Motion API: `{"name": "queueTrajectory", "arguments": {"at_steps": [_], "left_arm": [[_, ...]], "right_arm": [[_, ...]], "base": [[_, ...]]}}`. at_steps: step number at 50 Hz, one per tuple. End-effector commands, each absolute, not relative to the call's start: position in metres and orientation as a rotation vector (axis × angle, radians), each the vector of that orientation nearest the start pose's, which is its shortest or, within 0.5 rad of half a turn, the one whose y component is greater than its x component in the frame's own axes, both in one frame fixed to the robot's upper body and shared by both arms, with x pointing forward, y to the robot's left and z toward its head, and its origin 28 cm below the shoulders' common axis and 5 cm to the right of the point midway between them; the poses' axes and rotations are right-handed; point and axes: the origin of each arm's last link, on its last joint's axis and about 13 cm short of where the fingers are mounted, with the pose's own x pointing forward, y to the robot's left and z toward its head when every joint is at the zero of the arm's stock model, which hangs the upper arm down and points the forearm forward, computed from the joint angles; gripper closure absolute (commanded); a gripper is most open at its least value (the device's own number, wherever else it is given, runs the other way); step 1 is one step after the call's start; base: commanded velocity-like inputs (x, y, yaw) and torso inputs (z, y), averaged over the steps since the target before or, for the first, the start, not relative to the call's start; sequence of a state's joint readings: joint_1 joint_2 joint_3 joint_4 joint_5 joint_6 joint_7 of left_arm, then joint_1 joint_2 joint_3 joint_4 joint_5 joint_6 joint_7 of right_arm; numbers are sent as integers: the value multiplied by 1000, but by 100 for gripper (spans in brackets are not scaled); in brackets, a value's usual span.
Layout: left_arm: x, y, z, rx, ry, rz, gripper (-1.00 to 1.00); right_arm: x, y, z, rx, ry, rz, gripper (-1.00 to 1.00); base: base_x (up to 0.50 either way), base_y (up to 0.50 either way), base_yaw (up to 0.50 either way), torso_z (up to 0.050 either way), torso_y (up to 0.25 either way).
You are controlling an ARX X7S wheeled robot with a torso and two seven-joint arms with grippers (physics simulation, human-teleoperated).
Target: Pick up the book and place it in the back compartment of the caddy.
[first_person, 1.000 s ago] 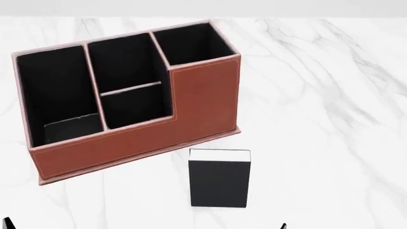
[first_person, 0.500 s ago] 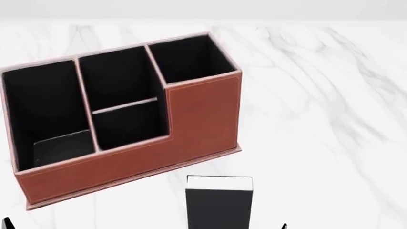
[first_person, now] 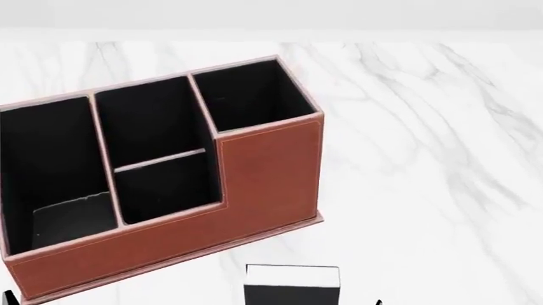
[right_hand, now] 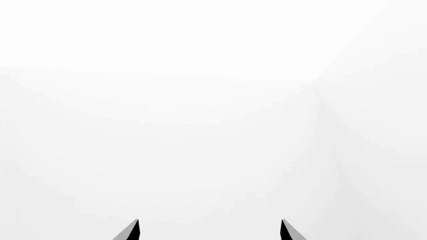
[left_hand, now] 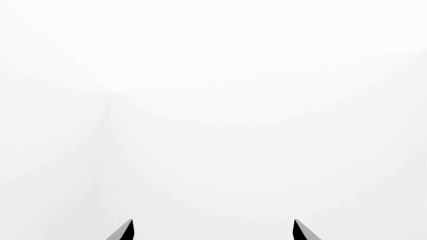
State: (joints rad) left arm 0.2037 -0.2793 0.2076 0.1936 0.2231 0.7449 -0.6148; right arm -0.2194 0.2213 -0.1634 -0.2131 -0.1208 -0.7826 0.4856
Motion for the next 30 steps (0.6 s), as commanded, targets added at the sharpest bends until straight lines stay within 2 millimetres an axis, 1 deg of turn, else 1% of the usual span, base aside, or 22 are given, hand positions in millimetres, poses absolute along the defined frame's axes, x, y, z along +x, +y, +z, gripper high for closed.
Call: {"name": "queueTrajectory", "arguments": {"at_steps": [1, 30], "left_arm": [[155, 209, 60, 102, -780, 165, -100], [155, 208, 61, 103, -780, 164, -100]], "right_arm": [[152, -99, 68, -13, -789, -145, -100], [153, -99, 67, -16, -786, -145, -100]], "base": [[98, 0, 0, 0, 0], [103, 0, 0, 0, 0]]}}
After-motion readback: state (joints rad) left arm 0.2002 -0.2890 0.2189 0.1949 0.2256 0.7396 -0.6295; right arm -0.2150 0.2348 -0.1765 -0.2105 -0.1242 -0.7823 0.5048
